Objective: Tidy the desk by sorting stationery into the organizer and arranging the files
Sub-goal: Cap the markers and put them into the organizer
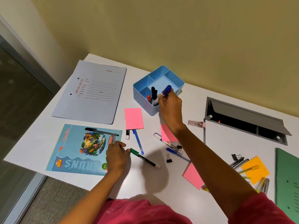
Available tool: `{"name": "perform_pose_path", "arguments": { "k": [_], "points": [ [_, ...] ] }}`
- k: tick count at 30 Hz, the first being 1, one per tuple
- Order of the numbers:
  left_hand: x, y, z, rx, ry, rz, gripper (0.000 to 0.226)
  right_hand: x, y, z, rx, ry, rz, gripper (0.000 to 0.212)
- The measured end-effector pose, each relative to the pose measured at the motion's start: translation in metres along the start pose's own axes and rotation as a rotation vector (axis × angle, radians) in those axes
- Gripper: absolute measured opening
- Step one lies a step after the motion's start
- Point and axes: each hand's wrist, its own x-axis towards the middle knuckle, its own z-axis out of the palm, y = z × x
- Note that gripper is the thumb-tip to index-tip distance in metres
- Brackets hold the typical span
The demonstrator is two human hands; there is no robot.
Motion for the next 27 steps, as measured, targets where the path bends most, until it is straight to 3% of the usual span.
{"name": "perform_pose_path", "arguments": {
  "k": [8, 12, 18, 22, 24, 27],
  "points": [
    [0.001, 0.003, 0.002, -0.013, 0.017, 0.017, 0.021, -0.003, -0.001, 0.007, -0.113, -0.056, -0.060, 0.030],
    [0.003, 0.007, 0.001, -0.015, 0.024, 0.031, 0.021, -0.014, 0.002, 0.003, -0.011, -0.044, -0.115, 0.017],
    [0.004, 0.012, 0.001, -0.020, 0.001, 0.050, 0.022, -0.025, 0.020, 0.006, -0.077, -0.142, -0.251, 0.044],
    [0.004, 0.012, 0.004, -0.026, -0.030, 0.060, 0.021, -0.031, 0.036, 0.017, -0.384, -0.150, -0.292, 0.066],
    [0.003, 0.011, 0.005, -0.013, -0.052, 0.076, 0.022, -0.033, 0.037, 0.014, -0.447, -0.182, -0.261, 0.066],
    [0.001, 0.012, 0.008, 0.010, -0.090, 0.090, 0.022, -0.041, 0.031, 0.009, -0.154, -0.162, -0.131, 0.055]
  ]
}}
